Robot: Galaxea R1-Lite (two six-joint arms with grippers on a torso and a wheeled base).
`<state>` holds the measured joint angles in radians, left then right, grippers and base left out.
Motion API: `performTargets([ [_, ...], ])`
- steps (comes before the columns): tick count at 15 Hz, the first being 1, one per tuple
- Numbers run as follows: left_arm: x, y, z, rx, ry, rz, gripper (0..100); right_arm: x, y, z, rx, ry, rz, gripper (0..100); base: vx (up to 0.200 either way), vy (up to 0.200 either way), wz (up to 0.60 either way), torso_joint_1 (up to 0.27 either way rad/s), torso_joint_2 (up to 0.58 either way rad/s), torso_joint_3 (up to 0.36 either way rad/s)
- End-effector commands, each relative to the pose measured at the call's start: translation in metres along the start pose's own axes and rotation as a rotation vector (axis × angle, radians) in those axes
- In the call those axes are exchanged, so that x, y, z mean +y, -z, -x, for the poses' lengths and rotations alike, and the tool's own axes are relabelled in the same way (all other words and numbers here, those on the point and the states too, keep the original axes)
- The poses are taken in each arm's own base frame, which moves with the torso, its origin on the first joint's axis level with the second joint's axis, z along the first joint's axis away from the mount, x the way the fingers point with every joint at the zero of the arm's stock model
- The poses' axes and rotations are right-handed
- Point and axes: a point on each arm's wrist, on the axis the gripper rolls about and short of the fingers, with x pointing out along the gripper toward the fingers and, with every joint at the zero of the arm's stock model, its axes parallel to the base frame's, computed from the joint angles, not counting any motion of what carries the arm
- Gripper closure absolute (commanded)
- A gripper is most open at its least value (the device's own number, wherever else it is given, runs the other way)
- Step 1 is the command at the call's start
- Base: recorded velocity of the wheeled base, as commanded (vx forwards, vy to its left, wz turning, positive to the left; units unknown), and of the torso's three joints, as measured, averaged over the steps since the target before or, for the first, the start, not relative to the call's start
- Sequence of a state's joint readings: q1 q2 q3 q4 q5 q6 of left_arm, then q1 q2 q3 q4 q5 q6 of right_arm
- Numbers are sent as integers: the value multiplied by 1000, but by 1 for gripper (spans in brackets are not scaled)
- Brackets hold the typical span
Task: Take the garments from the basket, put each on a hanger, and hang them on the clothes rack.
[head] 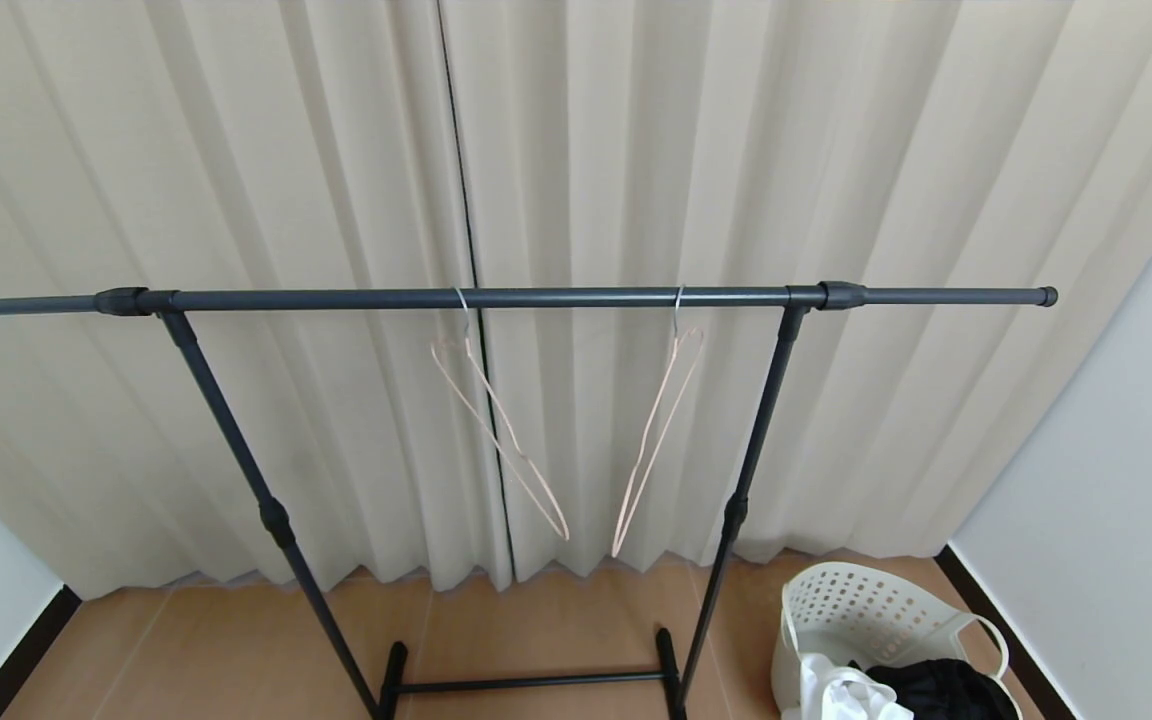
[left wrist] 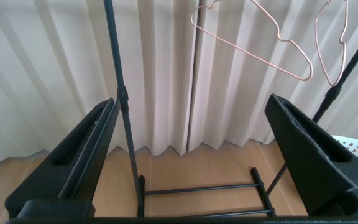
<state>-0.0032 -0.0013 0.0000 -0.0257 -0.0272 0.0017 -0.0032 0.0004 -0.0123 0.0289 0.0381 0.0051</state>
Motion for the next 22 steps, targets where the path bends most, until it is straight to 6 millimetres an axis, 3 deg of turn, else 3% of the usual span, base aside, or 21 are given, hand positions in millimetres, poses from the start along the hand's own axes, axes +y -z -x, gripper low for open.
performTargets([
  [1, 0, 0, 0, 1, 0, 0, 0, 0, 0, 0, -2, 0, -6, 0, 0, 0, 0, 0, 0, 0],
  [22, -1, 0, 0, 1, 31, -1, 0, 0, -1, -2, 21, -14, -5, 0, 0, 0, 0, 0, 0, 0],
])
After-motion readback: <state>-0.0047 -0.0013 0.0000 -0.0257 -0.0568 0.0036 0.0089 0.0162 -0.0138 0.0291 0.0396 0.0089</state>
